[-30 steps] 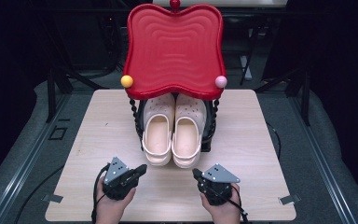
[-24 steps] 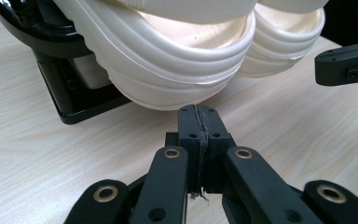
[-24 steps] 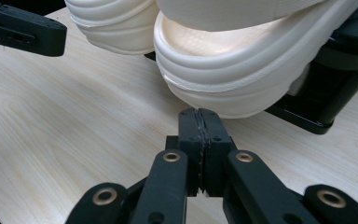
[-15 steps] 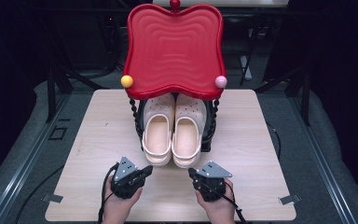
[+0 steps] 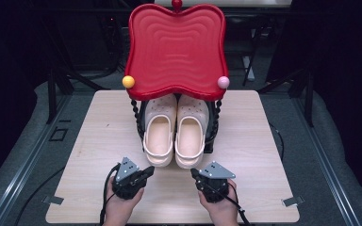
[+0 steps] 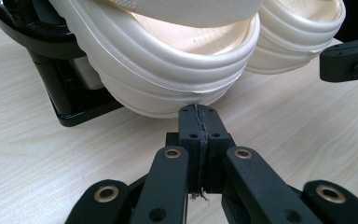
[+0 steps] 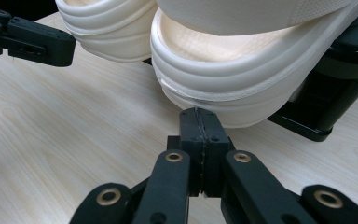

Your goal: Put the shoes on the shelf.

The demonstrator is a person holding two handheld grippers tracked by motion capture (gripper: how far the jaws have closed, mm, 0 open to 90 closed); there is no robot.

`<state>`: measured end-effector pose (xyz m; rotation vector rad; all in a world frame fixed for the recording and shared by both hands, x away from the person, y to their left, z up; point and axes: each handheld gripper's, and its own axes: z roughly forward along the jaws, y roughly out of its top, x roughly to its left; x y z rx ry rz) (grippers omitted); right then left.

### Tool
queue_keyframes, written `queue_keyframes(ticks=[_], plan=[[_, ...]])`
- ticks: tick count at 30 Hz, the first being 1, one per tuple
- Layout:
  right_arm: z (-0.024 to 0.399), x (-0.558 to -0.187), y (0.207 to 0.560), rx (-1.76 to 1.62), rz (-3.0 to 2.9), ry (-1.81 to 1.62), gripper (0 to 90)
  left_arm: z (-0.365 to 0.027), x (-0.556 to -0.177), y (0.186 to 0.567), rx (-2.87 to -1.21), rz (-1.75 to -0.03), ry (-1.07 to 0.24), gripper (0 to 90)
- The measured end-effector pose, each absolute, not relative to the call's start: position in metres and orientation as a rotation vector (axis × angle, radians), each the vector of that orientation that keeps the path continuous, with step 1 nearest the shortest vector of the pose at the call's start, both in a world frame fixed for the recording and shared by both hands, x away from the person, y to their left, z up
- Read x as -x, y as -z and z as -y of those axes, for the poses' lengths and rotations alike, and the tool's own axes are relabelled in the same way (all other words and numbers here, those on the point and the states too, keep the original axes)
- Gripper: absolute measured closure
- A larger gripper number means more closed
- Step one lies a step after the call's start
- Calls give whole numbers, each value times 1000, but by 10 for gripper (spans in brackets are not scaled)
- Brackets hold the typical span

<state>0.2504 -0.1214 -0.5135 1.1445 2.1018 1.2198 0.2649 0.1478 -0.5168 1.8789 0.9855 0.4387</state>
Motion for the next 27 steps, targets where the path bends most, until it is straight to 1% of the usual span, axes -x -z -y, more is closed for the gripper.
queue_keyframes(ticks=[11,27], plan=[[128,-256,509,-1175,-2078,-1182,900,-150,-269,514,-1877,-994,-442,896],[132,-277,498,-1172,-2031,-1143,900,-147,-288,500,-1872,-994,-483,896]])
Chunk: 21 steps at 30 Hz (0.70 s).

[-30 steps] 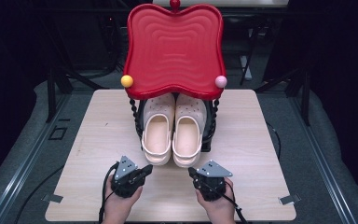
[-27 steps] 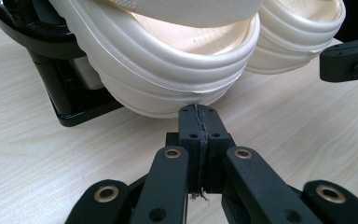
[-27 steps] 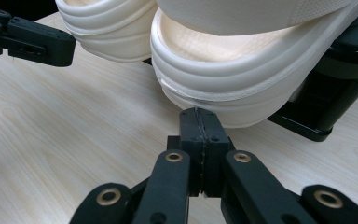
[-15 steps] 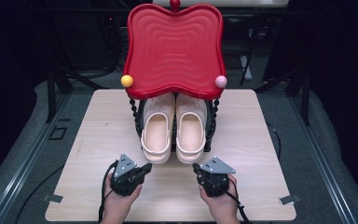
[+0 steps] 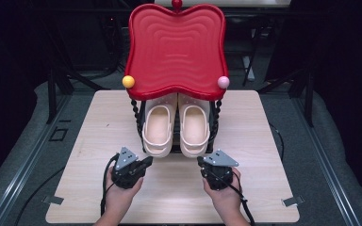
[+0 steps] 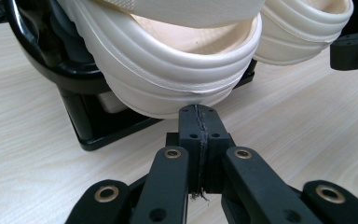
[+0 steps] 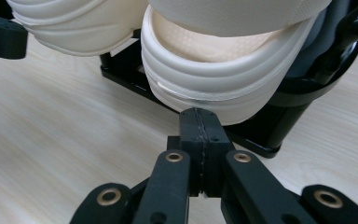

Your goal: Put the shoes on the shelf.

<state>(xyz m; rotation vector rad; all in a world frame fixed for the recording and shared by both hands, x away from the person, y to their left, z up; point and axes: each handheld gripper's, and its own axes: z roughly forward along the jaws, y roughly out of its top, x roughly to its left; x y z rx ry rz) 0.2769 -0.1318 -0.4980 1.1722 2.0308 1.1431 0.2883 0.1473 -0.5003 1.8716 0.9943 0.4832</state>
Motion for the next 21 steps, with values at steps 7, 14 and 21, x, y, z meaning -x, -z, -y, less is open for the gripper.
queue_keyframes(ticks=[7,14,21], plan=[[137,-288,494,-1179,-2009,-1113,900,-139,-298,495,-1878,-989,-493,896],[138,-299,491,-1198,-1994,-1117,900,-138,-310,489,-1878,-1010,-507,896],[132,-311,488,-1204,-1995,-1120,900,-137,-322,489,-1867,-1042,-508,896]])
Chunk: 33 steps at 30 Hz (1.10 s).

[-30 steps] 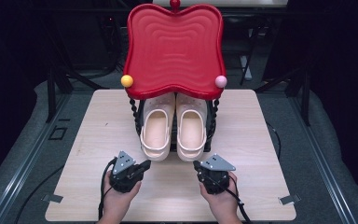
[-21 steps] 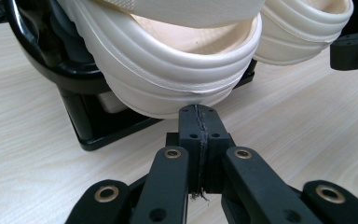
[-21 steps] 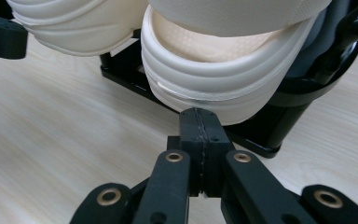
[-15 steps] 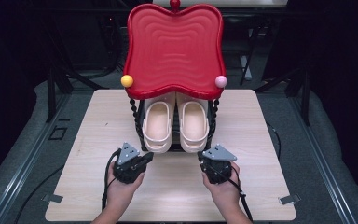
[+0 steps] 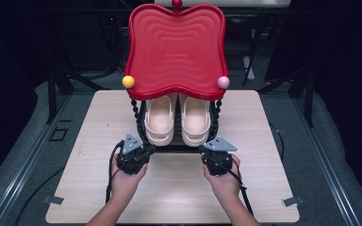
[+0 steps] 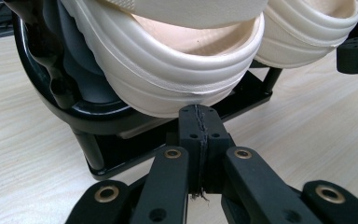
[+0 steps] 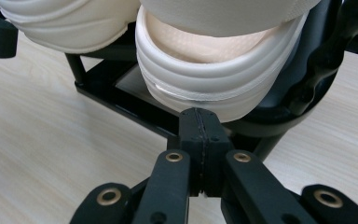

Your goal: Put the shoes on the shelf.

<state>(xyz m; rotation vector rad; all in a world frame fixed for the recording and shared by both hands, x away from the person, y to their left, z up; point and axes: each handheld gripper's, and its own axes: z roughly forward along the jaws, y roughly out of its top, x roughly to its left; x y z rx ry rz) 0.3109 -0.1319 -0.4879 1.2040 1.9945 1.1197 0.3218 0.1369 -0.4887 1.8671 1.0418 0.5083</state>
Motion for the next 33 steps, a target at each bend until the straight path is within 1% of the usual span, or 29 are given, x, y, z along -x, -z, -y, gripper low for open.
queue_keyframes(ticks=[11,33], plan=[[124,-328,481,-1193,-2002,-1090,900,-133,-339,483,-1865,-1056,-524,896],[108,-349,489,-1229,-2018,-1081,900,-120,-362,493,-1885,-1093,-523,897]])
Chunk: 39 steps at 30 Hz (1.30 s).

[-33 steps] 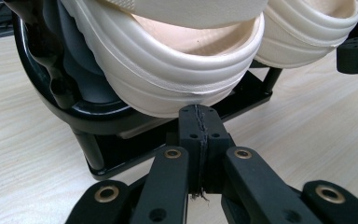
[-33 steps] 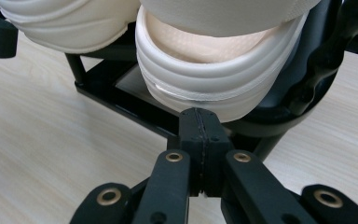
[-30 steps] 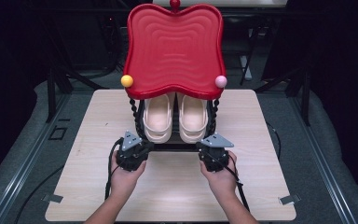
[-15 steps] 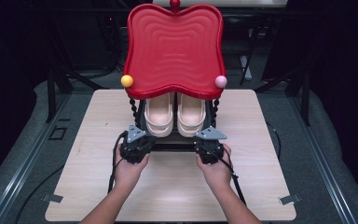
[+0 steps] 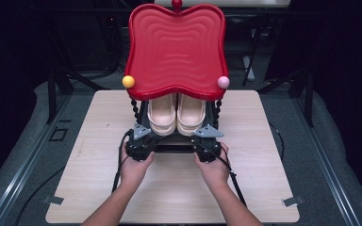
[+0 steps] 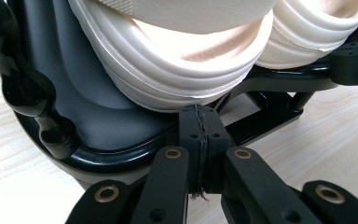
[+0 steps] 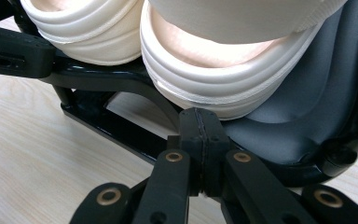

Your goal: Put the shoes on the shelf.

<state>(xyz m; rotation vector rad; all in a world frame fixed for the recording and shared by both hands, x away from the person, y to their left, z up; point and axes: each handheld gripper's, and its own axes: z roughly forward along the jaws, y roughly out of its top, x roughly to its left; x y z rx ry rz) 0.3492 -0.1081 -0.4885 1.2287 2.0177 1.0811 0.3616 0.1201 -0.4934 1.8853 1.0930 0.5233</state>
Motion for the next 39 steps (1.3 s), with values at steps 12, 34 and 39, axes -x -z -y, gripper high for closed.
queue_keyframes(ticks=[12,34,39], plan=[[109,-352,491,-1221,-1990,-1088,876,-119,-362,493,-1876,-1090,-512,886],[102,-352,486,-1214,-1970,-1154,897,-125,-360,487,-1813,-1090,-532,892],[101,-351,487,-1204,-1966,-1146,894,-125,-359,488,-1816,-1085,-530,890]])
